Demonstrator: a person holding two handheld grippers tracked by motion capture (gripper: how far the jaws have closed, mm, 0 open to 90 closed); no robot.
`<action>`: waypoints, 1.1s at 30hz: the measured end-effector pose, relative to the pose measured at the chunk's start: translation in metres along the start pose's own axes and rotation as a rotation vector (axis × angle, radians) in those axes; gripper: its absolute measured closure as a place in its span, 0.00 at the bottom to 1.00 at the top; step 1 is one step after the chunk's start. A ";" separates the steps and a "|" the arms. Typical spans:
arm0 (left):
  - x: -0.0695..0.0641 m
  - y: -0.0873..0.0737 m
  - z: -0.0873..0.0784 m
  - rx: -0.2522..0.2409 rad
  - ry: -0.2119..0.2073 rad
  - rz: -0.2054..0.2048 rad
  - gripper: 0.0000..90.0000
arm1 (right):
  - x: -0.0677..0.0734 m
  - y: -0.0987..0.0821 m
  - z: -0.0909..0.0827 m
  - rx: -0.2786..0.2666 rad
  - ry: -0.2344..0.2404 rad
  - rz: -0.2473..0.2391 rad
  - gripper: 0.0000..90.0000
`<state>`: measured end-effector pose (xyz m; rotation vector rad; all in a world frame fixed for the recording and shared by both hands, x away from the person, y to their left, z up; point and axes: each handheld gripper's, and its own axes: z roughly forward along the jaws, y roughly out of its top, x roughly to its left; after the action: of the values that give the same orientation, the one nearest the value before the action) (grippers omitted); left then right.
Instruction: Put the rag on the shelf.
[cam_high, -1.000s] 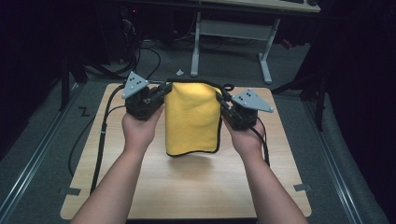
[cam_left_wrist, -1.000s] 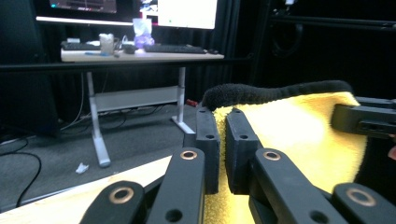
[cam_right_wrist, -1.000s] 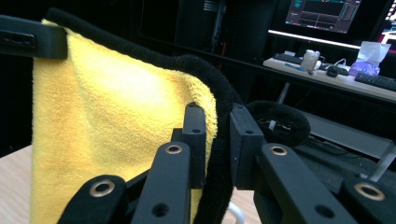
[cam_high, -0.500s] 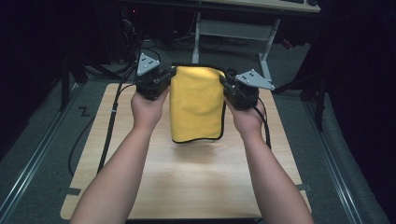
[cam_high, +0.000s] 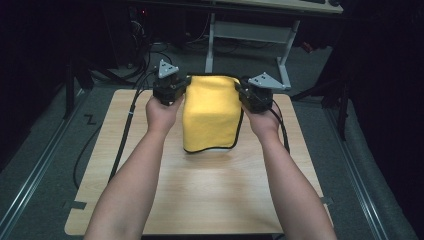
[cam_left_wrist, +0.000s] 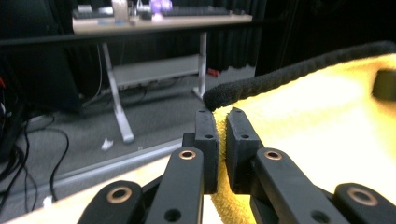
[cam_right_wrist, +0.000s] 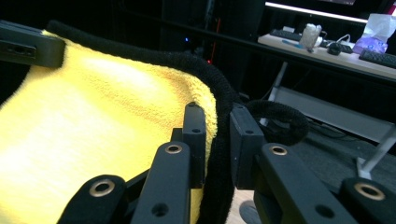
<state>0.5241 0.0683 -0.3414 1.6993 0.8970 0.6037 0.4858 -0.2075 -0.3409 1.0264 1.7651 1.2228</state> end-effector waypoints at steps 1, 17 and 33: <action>0.001 -0.003 0.001 0.008 -0.003 -0.003 0.94 | 0.000 -0.002 0.002 0.011 0.000 -0.004 0.89; 0.007 -0.052 0.019 0.148 -0.049 -0.045 0.95 | -0.001 -0.041 0.016 0.117 0.035 -0.038 0.89; 0.011 -0.071 0.020 0.178 -0.093 -0.092 0.95 | -0.004 -0.061 0.014 0.135 0.088 0.005 0.89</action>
<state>0.5266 0.0765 -0.4155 1.8182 0.9794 0.3889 0.4883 -0.2194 -0.4020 1.0682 1.9362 1.1805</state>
